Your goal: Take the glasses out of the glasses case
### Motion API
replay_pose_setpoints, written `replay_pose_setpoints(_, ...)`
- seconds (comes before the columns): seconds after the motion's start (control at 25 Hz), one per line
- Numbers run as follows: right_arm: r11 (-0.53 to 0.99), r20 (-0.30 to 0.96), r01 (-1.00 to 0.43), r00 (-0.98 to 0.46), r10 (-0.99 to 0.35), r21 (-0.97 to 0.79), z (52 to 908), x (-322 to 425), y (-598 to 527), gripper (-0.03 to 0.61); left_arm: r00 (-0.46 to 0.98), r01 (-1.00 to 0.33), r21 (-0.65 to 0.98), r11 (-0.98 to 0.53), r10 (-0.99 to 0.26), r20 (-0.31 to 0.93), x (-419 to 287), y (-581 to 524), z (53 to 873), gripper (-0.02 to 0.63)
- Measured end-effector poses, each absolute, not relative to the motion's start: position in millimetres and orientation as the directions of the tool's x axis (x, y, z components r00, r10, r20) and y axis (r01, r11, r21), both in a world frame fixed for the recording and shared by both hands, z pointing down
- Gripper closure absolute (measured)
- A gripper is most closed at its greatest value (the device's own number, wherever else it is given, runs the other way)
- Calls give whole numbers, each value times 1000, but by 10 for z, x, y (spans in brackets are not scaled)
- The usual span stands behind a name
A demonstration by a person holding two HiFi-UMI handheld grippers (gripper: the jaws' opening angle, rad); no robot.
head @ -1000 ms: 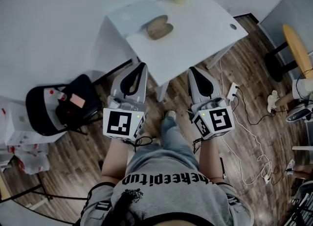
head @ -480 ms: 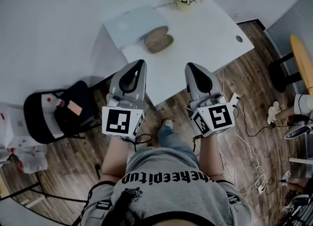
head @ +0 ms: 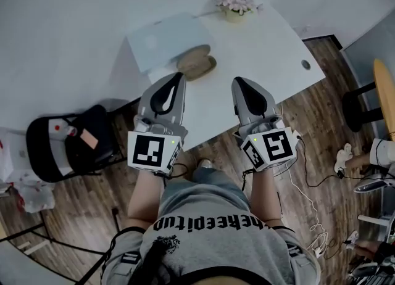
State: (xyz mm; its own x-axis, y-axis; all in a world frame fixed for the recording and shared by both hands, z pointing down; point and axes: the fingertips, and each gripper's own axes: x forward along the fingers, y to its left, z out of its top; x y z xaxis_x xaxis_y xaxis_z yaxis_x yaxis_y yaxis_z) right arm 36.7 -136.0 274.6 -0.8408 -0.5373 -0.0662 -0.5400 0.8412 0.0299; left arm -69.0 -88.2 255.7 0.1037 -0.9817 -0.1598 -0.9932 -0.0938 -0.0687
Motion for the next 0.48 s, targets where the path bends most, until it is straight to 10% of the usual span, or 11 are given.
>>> replay_pose_setpoints(0.48, 875, -37, -485, -874, -484, 10, 2882, 113, -1701, 575, 91, -993, -85, -77, -981, -171, -787, -1170, 2585, 594)
